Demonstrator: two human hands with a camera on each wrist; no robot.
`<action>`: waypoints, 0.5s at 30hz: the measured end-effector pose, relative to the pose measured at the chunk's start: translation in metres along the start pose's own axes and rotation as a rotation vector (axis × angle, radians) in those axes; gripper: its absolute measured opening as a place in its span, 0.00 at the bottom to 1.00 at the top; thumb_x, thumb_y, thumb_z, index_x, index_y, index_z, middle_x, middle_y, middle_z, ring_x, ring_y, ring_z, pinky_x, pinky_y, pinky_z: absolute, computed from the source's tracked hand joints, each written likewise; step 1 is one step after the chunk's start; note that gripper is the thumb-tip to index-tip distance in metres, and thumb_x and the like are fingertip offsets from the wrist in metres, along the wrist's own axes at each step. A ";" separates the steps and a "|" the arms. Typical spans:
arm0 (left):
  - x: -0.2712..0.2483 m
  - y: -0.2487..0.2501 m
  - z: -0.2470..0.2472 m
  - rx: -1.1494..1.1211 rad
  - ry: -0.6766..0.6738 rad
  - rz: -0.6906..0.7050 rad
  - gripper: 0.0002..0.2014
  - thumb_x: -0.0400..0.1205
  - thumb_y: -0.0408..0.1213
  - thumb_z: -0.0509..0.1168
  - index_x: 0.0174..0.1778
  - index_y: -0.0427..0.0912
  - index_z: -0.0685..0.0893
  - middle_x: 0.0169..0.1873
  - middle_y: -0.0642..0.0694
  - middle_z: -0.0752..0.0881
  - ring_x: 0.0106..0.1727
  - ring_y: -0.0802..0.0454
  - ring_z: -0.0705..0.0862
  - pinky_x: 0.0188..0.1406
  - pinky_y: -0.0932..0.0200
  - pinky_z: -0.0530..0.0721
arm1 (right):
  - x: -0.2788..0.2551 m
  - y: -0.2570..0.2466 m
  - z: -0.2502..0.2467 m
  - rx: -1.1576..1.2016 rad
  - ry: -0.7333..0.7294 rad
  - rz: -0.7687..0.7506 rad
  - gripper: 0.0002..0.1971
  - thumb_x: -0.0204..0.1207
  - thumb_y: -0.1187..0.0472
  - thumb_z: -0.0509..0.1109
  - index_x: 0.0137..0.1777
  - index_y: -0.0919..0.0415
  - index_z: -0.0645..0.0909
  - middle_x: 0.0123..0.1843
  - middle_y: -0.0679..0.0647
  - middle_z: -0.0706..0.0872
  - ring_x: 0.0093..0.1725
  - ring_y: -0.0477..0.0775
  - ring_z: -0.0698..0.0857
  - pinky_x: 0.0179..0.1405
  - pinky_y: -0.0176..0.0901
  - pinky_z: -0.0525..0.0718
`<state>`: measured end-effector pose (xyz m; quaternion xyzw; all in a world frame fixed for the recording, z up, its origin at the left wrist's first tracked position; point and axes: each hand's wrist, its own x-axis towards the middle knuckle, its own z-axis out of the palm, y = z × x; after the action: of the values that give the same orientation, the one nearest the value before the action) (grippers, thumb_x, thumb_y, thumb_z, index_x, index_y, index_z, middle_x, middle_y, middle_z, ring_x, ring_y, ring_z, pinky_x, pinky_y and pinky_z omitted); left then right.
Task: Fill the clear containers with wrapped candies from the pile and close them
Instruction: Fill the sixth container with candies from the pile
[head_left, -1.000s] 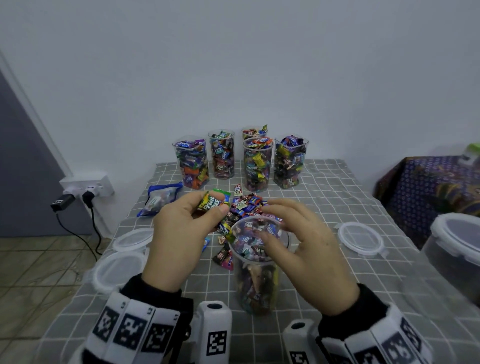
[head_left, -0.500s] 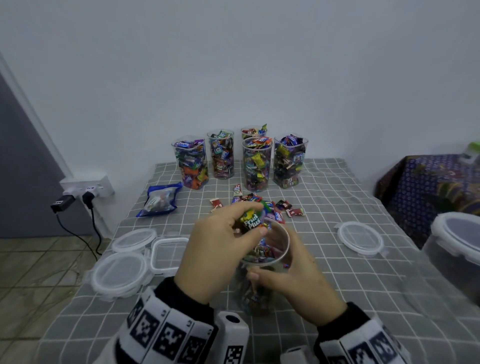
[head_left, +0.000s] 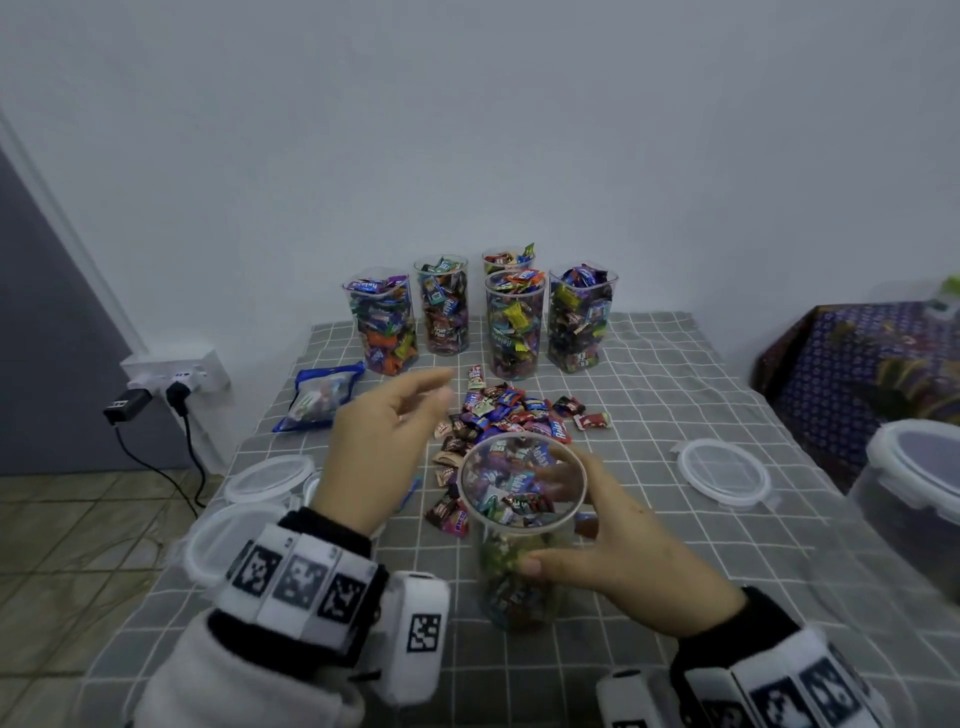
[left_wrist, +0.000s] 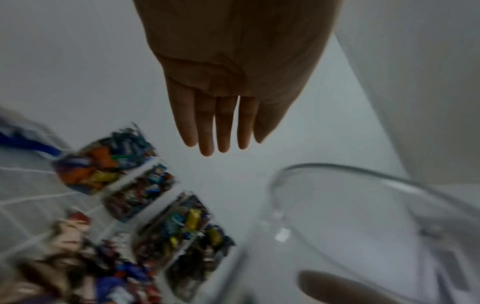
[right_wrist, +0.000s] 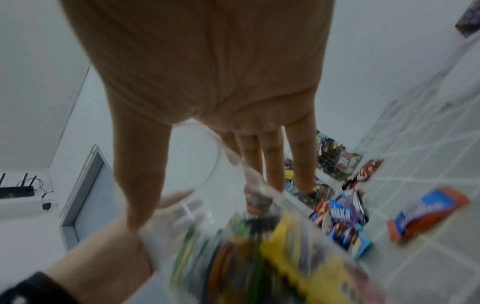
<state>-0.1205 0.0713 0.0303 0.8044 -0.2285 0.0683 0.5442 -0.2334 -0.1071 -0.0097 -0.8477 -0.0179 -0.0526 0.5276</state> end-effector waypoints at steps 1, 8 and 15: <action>0.006 -0.009 -0.002 0.048 0.020 -0.059 0.12 0.82 0.39 0.65 0.61 0.52 0.85 0.50 0.58 0.87 0.50 0.67 0.84 0.57 0.60 0.82 | 0.000 -0.001 -0.007 -0.085 -0.070 0.023 0.39 0.60 0.50 0.82 0.66 0.29 0.64 0.62 0.28 0.78 0.64 0.29 0.75 0.62 0.26 0.74; 0.025 -0.052 0.026 0.669 -0.519 -0.412 0.23 0.85 0.50 0.57 0.75 0.46 0.72 0.70 0.41 0.79 0.68 0.42 0.78 0.65 0.51 0.75 | 0.029 0.002 -0.032 -0.793 -0.358 0.176 0.33 0.74 0.51 0.68 0.78 0.49 0.60 0.75 0.51 0.71 0.71 0.53 0.73 0.68 0.45 0.73; 0.034 -0.100 0.056 1.127 -0.730 -0.311 0.27 0.84 0.60 0.43 0.77 0.56 0.67 0.72 0.54 0.77 0.73 0.49 0.73 0.69 0.23 0.34 | 0.055 0.030 -0.030 -0.881 -0.389 0.297 0.29 0.77 0.51 0.65 0.77 0.54 0.64 0.74 0.56 0.72 0.70 0.57 0.74 0.69 0.50 0.74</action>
<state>-0.0542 0.0409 -0.0647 0.9595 -0.2088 -0.1776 -0.0654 -0.1781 -0.1485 -0.0175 -0.9773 0.0288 0.1796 0.1083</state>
